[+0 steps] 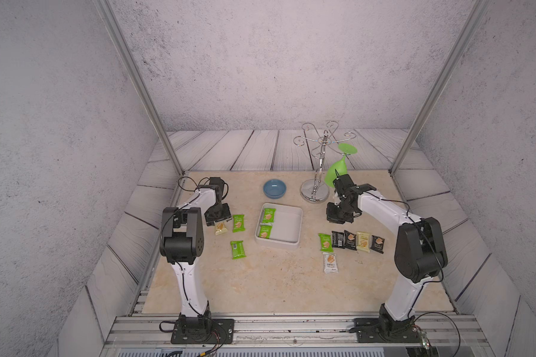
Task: Take the cookies out of the storage box
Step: Place the cookie at the center of the board, then pick up the cookie from the storage box.
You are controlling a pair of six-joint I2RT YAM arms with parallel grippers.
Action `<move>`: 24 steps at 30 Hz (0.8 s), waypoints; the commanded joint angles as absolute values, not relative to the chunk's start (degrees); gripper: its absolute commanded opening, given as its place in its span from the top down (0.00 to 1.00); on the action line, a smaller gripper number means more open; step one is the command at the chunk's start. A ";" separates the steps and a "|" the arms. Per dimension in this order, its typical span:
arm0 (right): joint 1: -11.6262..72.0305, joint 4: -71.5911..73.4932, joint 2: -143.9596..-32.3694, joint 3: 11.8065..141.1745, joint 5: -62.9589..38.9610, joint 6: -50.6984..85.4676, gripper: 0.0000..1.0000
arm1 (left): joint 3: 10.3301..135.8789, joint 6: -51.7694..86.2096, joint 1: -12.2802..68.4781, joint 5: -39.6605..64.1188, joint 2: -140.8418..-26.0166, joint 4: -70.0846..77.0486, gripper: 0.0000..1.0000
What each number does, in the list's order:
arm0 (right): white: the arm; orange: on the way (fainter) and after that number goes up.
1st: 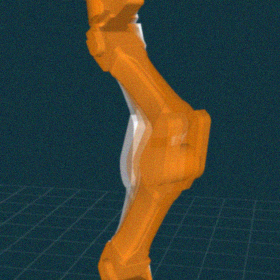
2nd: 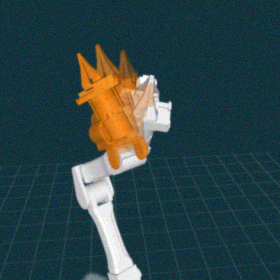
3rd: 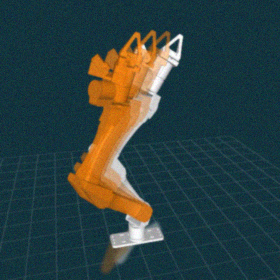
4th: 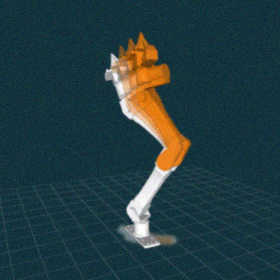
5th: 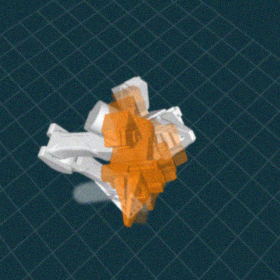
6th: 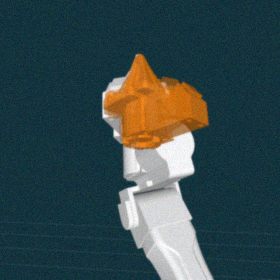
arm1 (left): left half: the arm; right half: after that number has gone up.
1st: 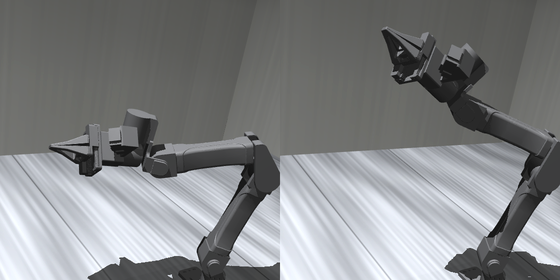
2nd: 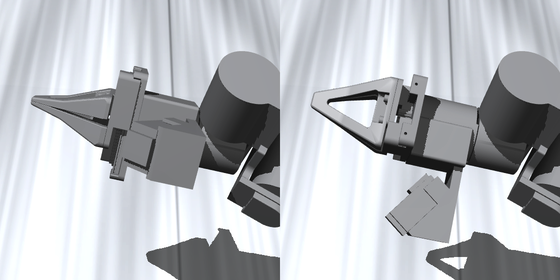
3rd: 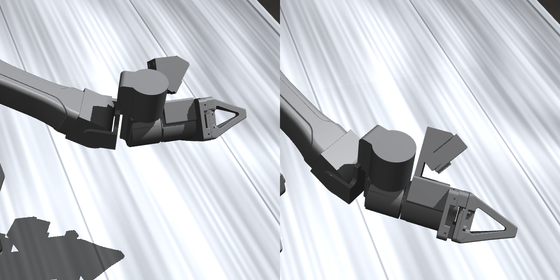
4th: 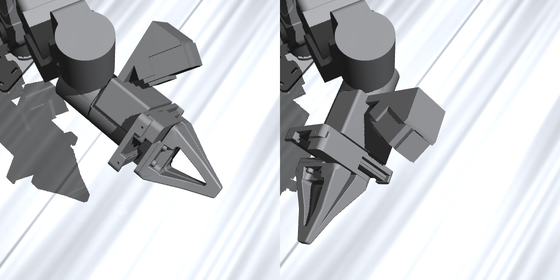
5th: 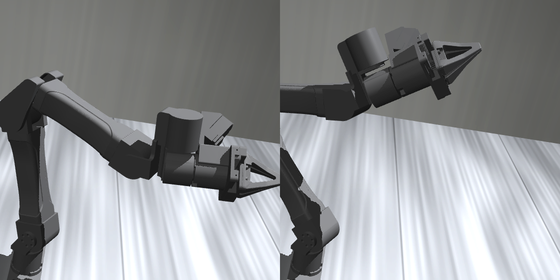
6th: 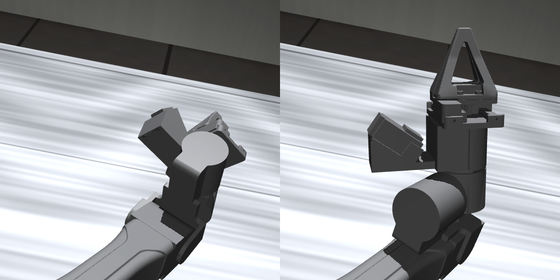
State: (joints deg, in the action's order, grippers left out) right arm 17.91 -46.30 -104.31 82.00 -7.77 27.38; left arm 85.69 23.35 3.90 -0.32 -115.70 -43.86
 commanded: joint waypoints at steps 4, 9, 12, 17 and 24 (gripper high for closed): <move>17.58 -45.90 -104.42 82.63 -7.51 26.89 0.91 | 88.52 23.50 9.10 4.31 -109.37 -44.84 0.32; 17.24 -45.38 -103.73 82.05 -7.91 26.76 0.91 | 91.56 24.01 14.96 3.92 -108.21 -45.50 0.29; 17.06 -45.09 -102.93 81.50 -7.90 26.56 0.91 | 94.39 23.87 17.65 4.68 -108.70 -46.17 0.29; 16.57 -44.43 -101.78 79.92 -7.90 26.62 0.91 | 98.96 23.90 20.98 6.41 -111.19 -47.63 0.29; 16.09 -43.47 -100.65 78.10 -8.22 26.96 0.91 | 99.71 26.19 26.40 4.69 -113.36 -48.50 0.30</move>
State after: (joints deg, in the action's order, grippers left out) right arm 16.43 -43.70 -103.09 78.94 -7.99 27.14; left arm 99.39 24.80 24.21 5.61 -111.66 -46.17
